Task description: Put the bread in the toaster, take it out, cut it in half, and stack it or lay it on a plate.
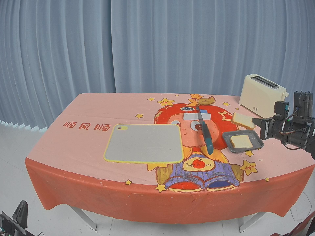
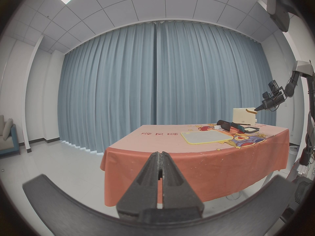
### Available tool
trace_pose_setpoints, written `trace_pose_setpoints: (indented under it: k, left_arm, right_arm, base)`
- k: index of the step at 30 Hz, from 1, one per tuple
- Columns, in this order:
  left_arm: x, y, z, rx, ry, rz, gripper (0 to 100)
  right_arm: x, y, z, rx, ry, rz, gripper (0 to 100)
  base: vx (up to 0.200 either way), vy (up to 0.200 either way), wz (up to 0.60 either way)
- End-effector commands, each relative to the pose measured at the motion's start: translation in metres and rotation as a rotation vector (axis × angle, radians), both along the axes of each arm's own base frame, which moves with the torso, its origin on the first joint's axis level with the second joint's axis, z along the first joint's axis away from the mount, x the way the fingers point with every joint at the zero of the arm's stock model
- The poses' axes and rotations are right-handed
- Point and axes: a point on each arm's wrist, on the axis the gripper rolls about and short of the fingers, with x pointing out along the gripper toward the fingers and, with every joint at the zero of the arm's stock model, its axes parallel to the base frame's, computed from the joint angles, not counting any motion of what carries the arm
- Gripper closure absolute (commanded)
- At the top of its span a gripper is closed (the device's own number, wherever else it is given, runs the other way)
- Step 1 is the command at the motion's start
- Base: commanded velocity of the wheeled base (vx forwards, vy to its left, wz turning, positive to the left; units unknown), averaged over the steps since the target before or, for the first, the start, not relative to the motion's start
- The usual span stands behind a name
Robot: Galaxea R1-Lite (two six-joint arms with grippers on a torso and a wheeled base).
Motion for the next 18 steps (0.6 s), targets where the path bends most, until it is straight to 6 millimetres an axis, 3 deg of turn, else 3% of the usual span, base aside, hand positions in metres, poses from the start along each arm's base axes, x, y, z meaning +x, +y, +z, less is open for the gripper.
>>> trace_pose_setpoints:
  k: [1,18]
  left_arm:
    - [0.001,0.0,-0.005,0.0,0.015,-0.001,100]
    - [0.001,0.0,-0.005,0.0,0.017,-0.001,100]
  right_arm:
    - [0.002,-0.003,-0.004,-0.008,0.011,-0.008,100]
    - [0.03,-0.009,-0.034,-0.026,0.004,-0.03,100]
  base:
    - [0.0,0.0,0.0]
    - [0.0,0.0,0.0]
